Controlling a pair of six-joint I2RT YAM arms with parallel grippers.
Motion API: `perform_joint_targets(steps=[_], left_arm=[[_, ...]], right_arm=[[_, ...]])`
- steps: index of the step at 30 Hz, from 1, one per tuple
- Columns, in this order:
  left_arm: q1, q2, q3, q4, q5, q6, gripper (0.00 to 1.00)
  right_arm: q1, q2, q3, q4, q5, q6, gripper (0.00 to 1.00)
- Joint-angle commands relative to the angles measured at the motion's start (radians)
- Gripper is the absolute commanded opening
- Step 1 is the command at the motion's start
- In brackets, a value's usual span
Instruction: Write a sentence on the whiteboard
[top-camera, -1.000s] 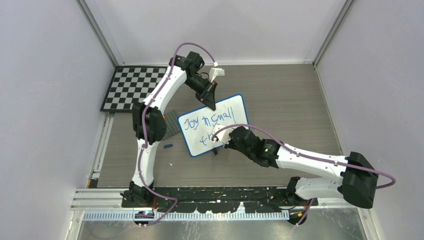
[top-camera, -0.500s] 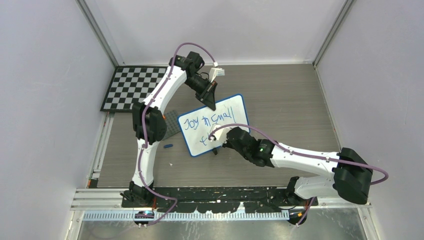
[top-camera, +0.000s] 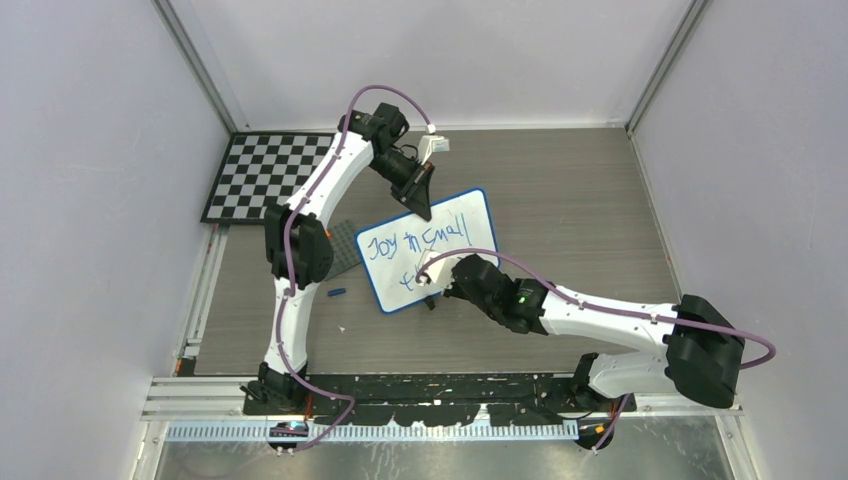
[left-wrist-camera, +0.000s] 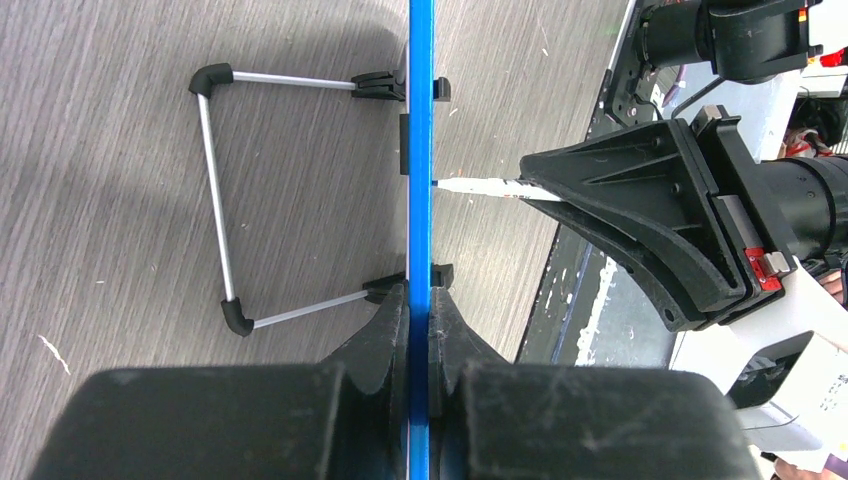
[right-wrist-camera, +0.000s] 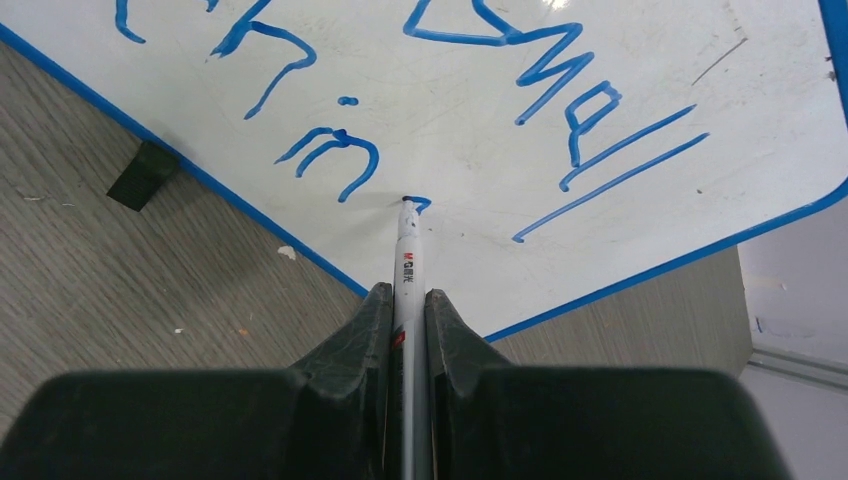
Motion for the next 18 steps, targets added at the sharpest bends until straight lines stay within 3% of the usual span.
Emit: perform_joint_targets(steps=[1, 11, 18], left_arm=[[-0.066, 0.054, -0.041, -0.071, -0.063, 0.004, 0.00], [-0.066, 0.054, -0.040, -0.069, -0.064, 0.006, 0.00], [-0.065, 0.056, -0.034, -0.069, -0.064, 0.005, 0.00]], right_arm=[[-0.002, 0.017, -0.001, 0.001, -0.058, 0.004, 0.00], [-0.003, 0.012, -0.001, -0.067, -0.053, -0.006, 0.00], [-0.004, -0.018, 0.005, -0.002, 0.009, -0.007, 0.00]])
